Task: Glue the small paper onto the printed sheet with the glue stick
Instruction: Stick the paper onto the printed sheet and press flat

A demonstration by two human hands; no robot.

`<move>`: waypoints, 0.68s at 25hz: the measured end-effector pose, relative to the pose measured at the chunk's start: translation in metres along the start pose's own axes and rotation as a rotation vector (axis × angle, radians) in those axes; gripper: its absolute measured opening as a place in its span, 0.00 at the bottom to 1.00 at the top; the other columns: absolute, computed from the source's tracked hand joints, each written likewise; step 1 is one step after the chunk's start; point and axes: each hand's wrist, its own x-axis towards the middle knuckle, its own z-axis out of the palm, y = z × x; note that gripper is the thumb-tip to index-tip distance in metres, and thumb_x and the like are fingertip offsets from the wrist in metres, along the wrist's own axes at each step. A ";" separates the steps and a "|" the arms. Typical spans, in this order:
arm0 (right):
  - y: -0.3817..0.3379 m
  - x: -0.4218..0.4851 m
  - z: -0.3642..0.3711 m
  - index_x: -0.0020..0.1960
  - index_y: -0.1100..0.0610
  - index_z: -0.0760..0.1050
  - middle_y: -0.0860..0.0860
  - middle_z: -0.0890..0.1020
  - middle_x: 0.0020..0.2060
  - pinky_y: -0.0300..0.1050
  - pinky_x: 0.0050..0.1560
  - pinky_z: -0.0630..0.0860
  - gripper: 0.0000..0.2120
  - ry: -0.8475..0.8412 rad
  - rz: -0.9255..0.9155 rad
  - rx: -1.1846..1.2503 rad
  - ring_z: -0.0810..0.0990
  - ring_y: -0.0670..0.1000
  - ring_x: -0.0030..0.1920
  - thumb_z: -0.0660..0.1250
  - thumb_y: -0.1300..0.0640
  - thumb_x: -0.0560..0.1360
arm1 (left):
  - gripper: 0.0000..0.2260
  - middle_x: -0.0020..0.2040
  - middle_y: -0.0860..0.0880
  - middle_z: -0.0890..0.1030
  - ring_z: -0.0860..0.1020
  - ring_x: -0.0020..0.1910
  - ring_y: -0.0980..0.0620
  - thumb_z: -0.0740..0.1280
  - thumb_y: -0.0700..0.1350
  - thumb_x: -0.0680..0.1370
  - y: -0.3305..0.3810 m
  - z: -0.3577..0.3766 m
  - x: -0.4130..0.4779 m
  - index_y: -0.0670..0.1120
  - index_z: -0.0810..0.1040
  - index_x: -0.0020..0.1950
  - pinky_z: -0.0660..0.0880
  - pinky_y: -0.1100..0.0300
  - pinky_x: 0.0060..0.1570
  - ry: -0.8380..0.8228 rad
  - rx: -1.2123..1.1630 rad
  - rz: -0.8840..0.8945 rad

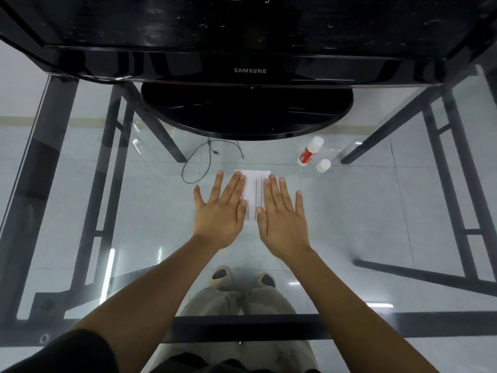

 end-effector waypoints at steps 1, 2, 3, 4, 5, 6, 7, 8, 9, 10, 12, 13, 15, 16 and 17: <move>0.000 0.010 0.002 0.74 0.53 0.34 0.48 0.38 0.75 0.49 0.67 0.26 0.27 0.001 -0.010 -0.011 0.32 0.48 0.72 0.38 0.45 0.79 | 0.24 0.77 0.55 0.47 0.40 0.75 0.49 0.34 0.57 0.78 0.000 0.000 0.000 0.53 0.36 0.74 0.45 0.36 0.69 0.002 0.004 0.001; 0.002 0.018 0.004 0.74 0.53 0.34 0.49 0.40 0.76 0.51 0.68 0.28 0.27 -0.008 -0.024 -0.038 0.34 0.49 0.73 0.39 0.46 0.80 | 0.24 0.77 0.55 0.47 0.40 0.75 0.50 0.34 0.57 0.78 0.000 0.000 0.000 0.53 0.36 0.74 0.44 0.37 0.69 0.004 0.006 0.001; 0.006 0.023 0.007 0.74 0.54 0.35 0.50 0.41 0.76 0.52 0.68 0.29 0.27 -0.018 -0.040 -0.067 0.35 0.49 0.74 0.39 0.46 0.80 | 0.24 0.77 0.55 0.46 0.39 0.75 0.50 0.34 0.57 0.78 -0.001 0.000 0.001 0.54 0.35 0.73 0.42 0.38 0.69 0.004 0.006 0.003; 0.009 0.025 0.009 0.75 0.54 0.35 0.50 0.41 0.76 0.52 0.69 0.30 0.27 -0.021 -0.053 -0.089 0.36 0.50 0.75 0.39 0.46 0.80 | 0.24 0.77 0.55 0.45 0.37 0.75 0.50 0.33 0.58 0.78 -0.001 0.000 0.001 0.54 0.34 0.73 0.39 0.41 0.69 0.004 0.002 0.007; 0.011 0.025 0.011 0.75 0.54 0.35 0.50 0.42 0.76 0.53 0.69 0.30 0.27 -0.018 -0.061 -0.101 0.37 0.50 0.75 0.39 0.46 0.80 | 0.24 0.77 0.54 0.44 0.36 0.74 0.51 0.33 0.58 0.78 0.000 0.001 0.001 0.53 0.33 0.73 0.37 0.43 0.69 0.005 -0.003 0.013; 0.011 0.025 0.012 0.75 0.54 0.36 0.50 0.42 0.76 0.53 0.69 0.29 0.27 -0.016 -0.062 -0.108 0.37 0.50 0.75 0.39 0.45 0.80 | 0.25 0.77 0.54 0.43 0.35 0.74 0.51 0.33 0.58 0.78 0.000 0.001 0.000 0.53 0.32 0.73 0.35 0.46 0.69 0.007 -0.006 0.019; 0.011 0.024 0.013 0.75 0.54 0.35 0.50 0.42 0.76 0.53 0.69 0.29 0.28 -0.019 -0.058 -0.111 0.37 0.50 0.75 0.39 0.45 0.79 | 0.25 0.77 0.53 0.43 0.34 0.73 0.52 0.34 0.58 0.78 0.000 0.001 0.000 0.53 0.33 0.73 0.35 0.48 0.70 0.008 -0.014 0.019; 0.010 0.024 0.014 0.75 0.53 0.35 0.50 0.42 0.76 0.53 0.69 0.30 0.28 -0.021 -0.051 -0.113 0.37 0.50 0.75 0.39 0.45 0.79 | 0.25 0.77 0.52 0.42 0.34 0.73 0.52 0.34 0.58 0.78 0.001 0.001 0.000 0.52 0.33 0.73 0.35 0.49 0.70 0.012 -0.029 0.009; 0.009 0.024 0.014 0.75 0.53 0.35 0.50 0.42 0.76 0.54 0.69 0.30 0.28 -0.020 -0.046 -0.113 0.37 0.50 0.75 0.38 0.44 0.79 | 0.25 0.77 0.52 0.41 0.34 0.73 0.52 0.35 0.57 0.78 0.002 0.000 0.000 0.51 0.35 0.74 0.35 0.50 0.70 0.018 -0.046 -0.009; 0.009 0.024 0.014 0.75 0.53 0.35 0.49 0.42 0.76 0.54 0.69 0.31 0.28 -0.018 -0.044 -0.110 0.37 0.50 0.75 0.38 0.44 0.79 | 0.25 0.76 0.52 0.40 0.34 0.73 0.52 0.36 0.57 0.79 0.004 -0.001 0.000 0.50 0.35 0.74 0.35 0.51 0.70 0.022 -0.056 -0.029; 0.010 0.026 0.013 0.75 0.52 0.35 0.49 0.42 0.76 0.54 0.69 0.31 0.28 -0.016 -0.042 -0.098 0.37 0.50 0.75 0.37 0.44 0.78 | 0.25 0.75 0.52 0.37 0.33 0.72 0.53 0.35 0.56 0.78 0.005 -0.002 -0.001 0.50 0.33 0.73 0.35 0.51 0.69 0.023 -0.059 -0.056; 0.010 0.025 0.014 0.75 0.52 0.35 0.49 0.42 0.76 0.54 0.69 0.30 0.28 -0.013 -0.042 -0.093 0.36 0.49 0.74 0.38 0.44 0.79 | 0.25 0.75 0.52 0.36 0.33 0.72 0.53 0.35 0.56 0.78 0.005 -0.002 -0.002 0.50 0.32 0.72 0.34 0.51 0.69 0.016 -0.076 -0.067; 0.010 0.025 0.015 0.75 0.52 0.36 0.48 0.42 0.76 0.53 0.69 0.29 0.28 0.001 -0.044 -0.082 0.33 0.48 0.73 0.39 0.44 0.79 | 0.23 0.75 0.53 0.37 0.32 0.71 0.54 0.36 0.55 0.79 0.005 -0.005 0.000 0.52 0.31 0.71 0.34 0.51 0.69 -0.001 -0.147 -0.097; 0.010 0.025 0.016 0.75 0.52 0.36 0.48 0.42 0.76 0.52 0.69 0.29 0.28 0.006 -0.044 -0.076 0.31 0.47 0.72 0.40 0.44 0.79 | 0.23 0.75 0.54 0.37 0.32 0.71 0.55 0.37 0.55 0.79 0.006 -0.007 0.003 0.52 0.32 0.71 0.34 0.51 0.68 0.005 -0.178 -0.107; 0.011 0.025 0.016 0.75 0.52 0.36 0.48 0.42 0.76 0.52 0.69 0.29 0.28 0.007 -0.045 -0.070 0.30 0.46 0.71 0.40 0.44 0.80 | 0.23 0.74 0.55 0.36 0.32 0.71 0.54 0.37 0.55 0.79 0.008 -0.009 0.007 0.52 0.32 0.71 0.34 0.50 0.68 0.016 -0.183 -0.100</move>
